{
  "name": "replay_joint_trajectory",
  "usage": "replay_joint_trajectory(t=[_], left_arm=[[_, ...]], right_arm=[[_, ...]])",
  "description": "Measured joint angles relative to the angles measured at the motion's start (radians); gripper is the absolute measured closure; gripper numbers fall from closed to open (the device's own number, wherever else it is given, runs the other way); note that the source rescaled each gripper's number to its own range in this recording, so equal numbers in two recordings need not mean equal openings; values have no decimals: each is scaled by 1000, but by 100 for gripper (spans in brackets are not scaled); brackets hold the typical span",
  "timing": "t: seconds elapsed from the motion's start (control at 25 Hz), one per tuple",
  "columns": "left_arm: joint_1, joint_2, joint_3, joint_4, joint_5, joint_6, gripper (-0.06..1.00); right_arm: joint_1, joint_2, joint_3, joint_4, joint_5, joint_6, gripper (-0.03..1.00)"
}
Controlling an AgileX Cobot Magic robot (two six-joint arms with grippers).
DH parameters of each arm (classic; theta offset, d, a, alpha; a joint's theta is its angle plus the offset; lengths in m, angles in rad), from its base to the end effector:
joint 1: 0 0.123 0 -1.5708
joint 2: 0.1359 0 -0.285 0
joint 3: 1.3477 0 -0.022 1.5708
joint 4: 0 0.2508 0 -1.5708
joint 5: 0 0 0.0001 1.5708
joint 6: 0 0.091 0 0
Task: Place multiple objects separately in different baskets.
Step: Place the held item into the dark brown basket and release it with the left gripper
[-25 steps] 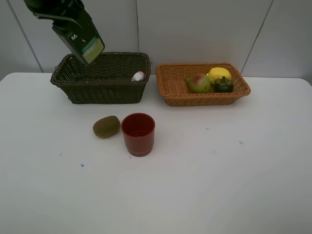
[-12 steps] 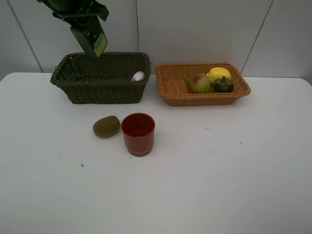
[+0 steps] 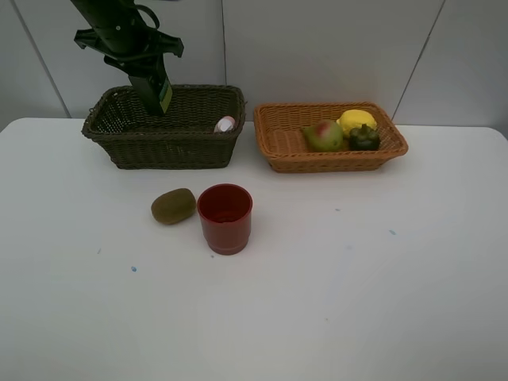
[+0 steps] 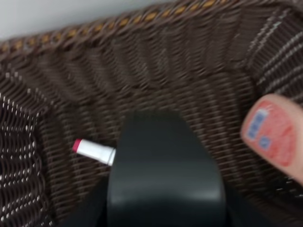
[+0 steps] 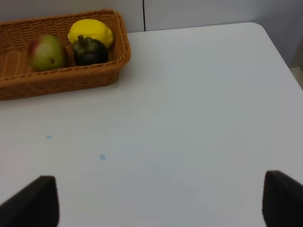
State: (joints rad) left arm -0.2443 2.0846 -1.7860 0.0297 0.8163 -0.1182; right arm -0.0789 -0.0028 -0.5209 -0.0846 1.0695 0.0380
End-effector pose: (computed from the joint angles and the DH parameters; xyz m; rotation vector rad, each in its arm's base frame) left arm 0.4557 -0.1116 0.2409 0.1825 2.5946 -0.0956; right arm -0.0088 -0.0061 0.2826 0.1240 2.0251 -0.1267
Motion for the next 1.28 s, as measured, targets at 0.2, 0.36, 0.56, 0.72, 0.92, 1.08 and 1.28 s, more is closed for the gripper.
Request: replay_joint_trajectory(t=[0.2,0.36,0.56,0.72,0.92,1.08,1.28], left_arm=[[42,45,-1,2,13,-2,45],[60,83,-2,5,16,-2,45],[73,127,-2,5,15,-2,45],[81,147,-2,5,8,-7,45],[85,148,-2,5,6,-10,45],[85,148,-2,4,6,-10,45],[85,148,-2,2,6,-14,45]], right_arm=[[0,0,0,0,0,0,4],[0,0,0,0,0,0,4],[0,0,0,0,0,0,4],[0,0,0,0,0,0,4],[0,0,0,0,0,0,4],[0,0,0,0,0,0,4],[0,0,0,0,0,0,4]])
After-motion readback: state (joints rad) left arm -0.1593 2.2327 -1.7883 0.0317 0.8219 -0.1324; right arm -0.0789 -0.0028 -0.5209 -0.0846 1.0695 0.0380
